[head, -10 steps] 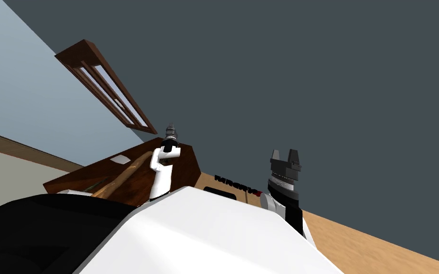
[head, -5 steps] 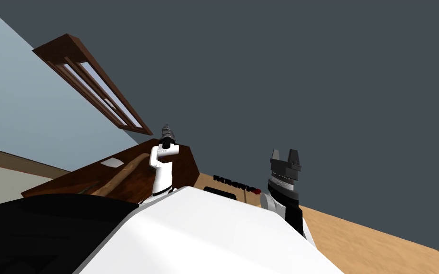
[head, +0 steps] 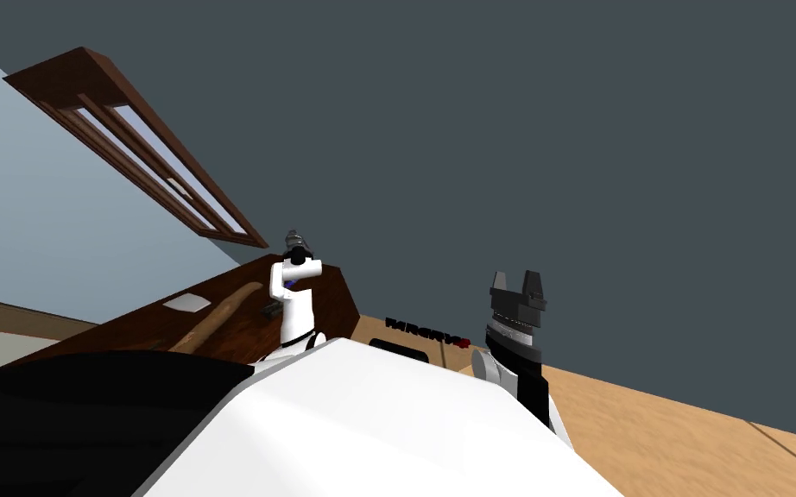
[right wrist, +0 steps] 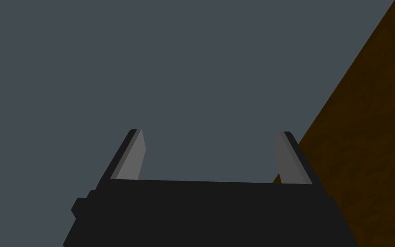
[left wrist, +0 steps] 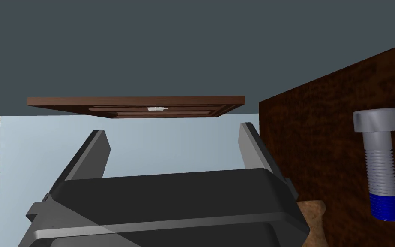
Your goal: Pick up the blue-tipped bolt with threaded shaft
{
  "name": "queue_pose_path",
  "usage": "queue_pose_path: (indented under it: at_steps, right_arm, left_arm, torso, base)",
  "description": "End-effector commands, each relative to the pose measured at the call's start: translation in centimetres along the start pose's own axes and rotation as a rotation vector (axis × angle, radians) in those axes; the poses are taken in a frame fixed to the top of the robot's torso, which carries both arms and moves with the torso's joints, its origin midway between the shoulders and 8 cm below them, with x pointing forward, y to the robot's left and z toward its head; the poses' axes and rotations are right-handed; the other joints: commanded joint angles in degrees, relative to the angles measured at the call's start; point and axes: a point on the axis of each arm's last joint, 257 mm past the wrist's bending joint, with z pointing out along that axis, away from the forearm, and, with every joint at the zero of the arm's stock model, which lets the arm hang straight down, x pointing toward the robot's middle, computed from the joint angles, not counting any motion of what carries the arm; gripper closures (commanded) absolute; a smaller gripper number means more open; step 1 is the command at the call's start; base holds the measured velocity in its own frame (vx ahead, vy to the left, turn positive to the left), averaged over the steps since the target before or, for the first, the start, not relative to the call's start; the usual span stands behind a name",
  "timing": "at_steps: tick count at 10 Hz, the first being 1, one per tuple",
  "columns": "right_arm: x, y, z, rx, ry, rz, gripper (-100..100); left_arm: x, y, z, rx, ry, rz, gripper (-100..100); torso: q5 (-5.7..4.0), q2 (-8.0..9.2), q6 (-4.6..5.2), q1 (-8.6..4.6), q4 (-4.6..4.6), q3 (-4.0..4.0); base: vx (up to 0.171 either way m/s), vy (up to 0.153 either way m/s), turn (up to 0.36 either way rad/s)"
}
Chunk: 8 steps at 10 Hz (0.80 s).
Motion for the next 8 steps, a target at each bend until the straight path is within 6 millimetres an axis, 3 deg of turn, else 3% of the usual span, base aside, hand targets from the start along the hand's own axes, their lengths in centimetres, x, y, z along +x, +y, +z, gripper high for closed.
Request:
queue_pose_path:
  at_steps: [1, 6, 8]
  right_arm:
    - [0.0, 0.0, 0.0, 0.0, 0.0, 0.0, 0]
    - [0.0, 0.0, 0.0, 0.0, 0.0, 0.0, 0]
    - [0.0, 0.0, 0.0, 0.0, 0.0, 0.0, 0]
  left_arm:
    - [-0.5, 0.7, 0.0, -0.029, -0.018, -0.005, -100]
    - [-5.4, 4.4, 0.9, -0.183, -0.189, -0.11, -100]
    - [-5.7, 5.2, 0.7, -0.217, -0.204, -0.112, -100]
  torso:
    - [0.0, 0.0, 0.0, 0.0, 0.0, 0.0]
    - [0.02, 0.01, -0.01, 0.07, 0.0, 0.0]
    - [0.03, 0.02, -0.01, 0.12, 0.0, 0.01]
  base:
    - [-0.002, 0.006, 0.013]
    - [-0.004, 0.026, -0.097]
    - [-0.007, 0.03, -0.029]
